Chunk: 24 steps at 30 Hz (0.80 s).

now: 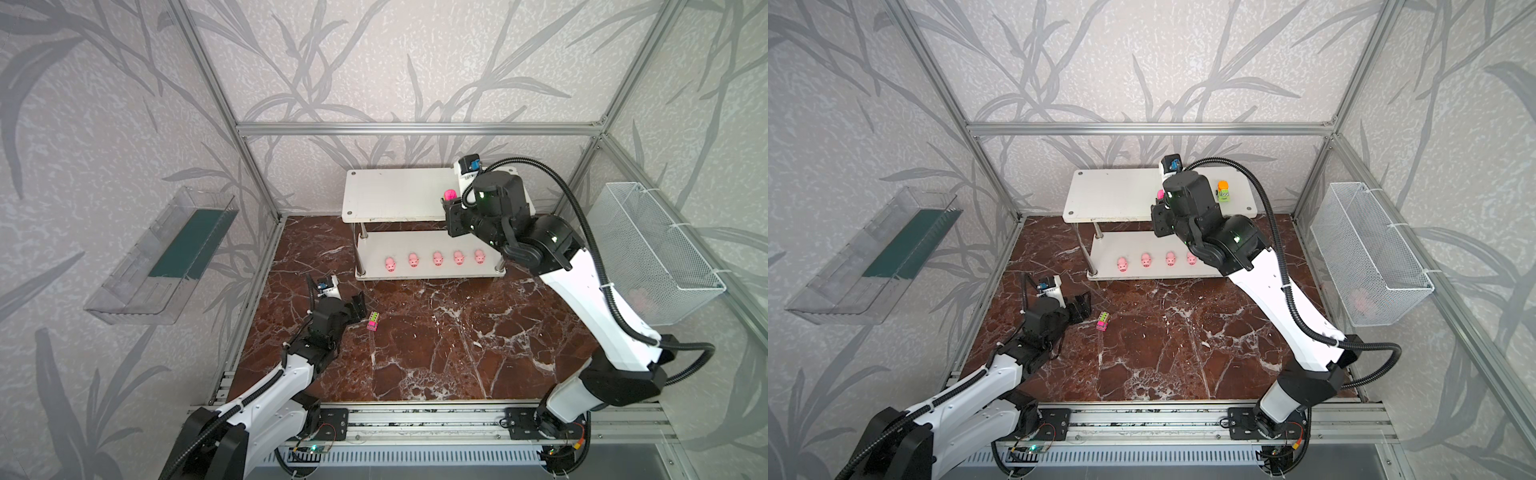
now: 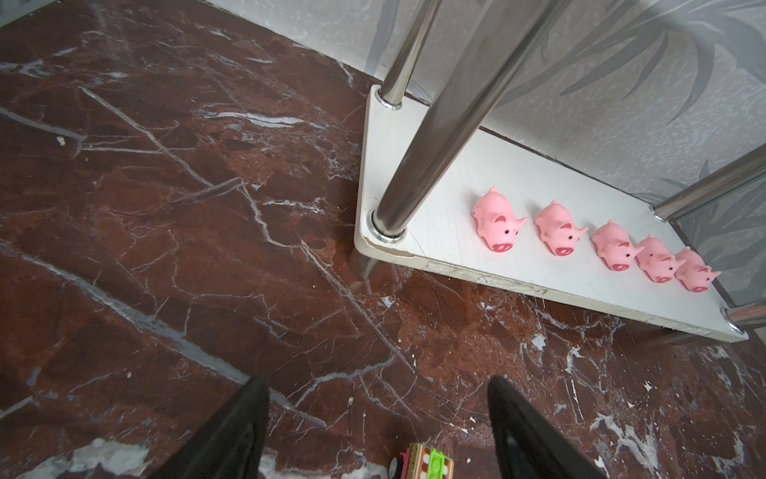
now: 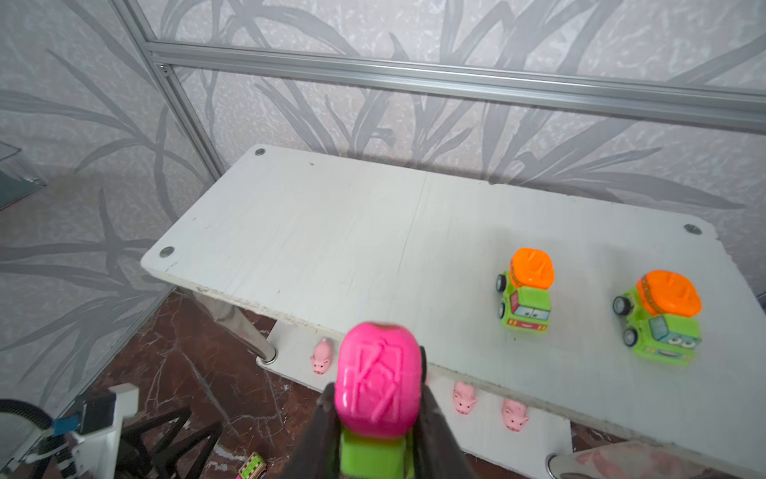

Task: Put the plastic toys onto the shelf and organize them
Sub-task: 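Lift the pink-topped truck with the right gripper and carry it to the top shelf, then lower the pink-topped truck onto the top shelf beside the orange-topped trucks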

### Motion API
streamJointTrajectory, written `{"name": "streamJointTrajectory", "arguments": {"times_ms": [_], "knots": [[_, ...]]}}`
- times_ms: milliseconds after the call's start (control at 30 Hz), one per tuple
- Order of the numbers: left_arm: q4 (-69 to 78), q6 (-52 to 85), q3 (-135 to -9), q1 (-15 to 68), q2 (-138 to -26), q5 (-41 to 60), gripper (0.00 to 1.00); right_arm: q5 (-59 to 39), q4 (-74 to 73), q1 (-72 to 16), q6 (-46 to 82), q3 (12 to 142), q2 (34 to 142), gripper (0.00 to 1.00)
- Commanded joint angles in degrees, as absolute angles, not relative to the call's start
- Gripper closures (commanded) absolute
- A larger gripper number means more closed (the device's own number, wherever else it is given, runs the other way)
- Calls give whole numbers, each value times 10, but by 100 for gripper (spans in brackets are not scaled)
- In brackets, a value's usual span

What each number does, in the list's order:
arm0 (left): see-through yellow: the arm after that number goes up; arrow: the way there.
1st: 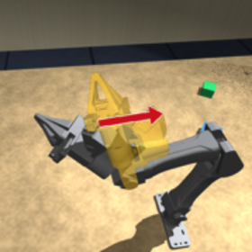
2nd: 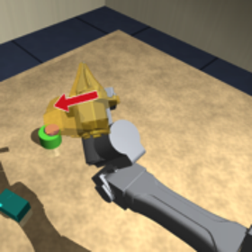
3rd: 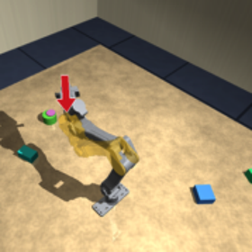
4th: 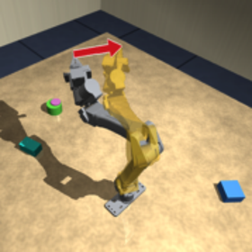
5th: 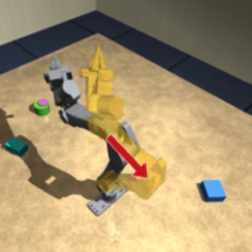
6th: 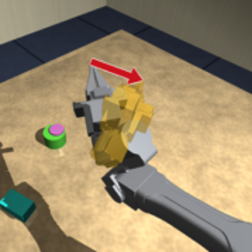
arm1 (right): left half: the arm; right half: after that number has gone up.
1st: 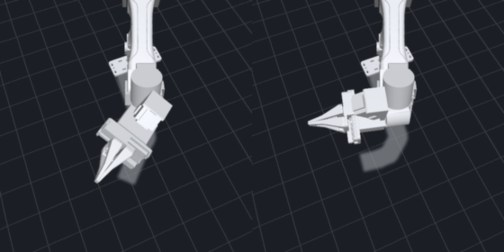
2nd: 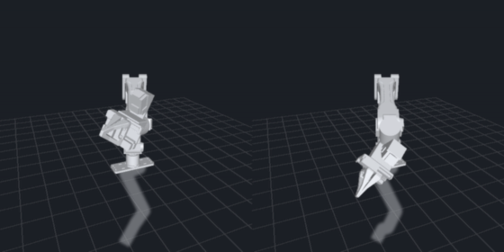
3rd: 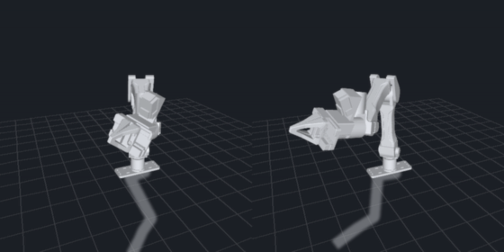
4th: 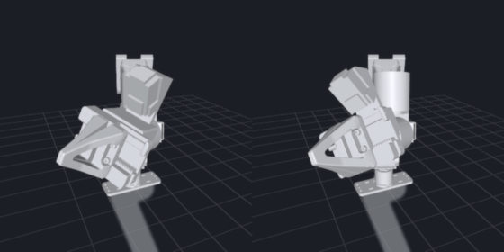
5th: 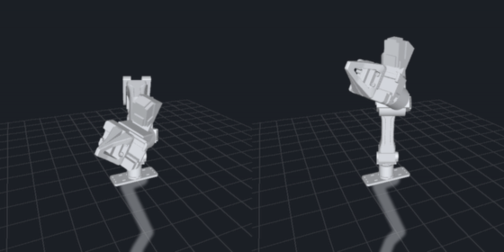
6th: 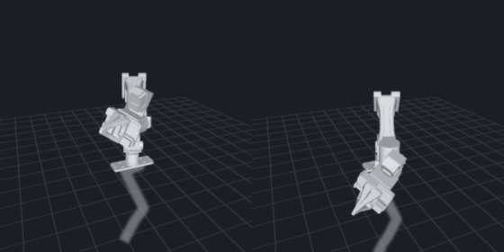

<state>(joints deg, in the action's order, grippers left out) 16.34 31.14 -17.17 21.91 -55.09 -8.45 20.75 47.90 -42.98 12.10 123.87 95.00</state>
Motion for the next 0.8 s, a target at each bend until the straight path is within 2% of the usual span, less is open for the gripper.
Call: {"name": "streamJointTrajectory", "arguments": {"times_ms": [0,400,767], "knots": [[172,319,-164,220,-546,-84,19,192,532,-404,93,1312,1010,80],[174,319,-158,219,-540,-86,19,161,611,-362,106,1533,1180,81],[164,318,-147,219,-518,-95,19,143,621,-351,124,1540,1204,81]]}}
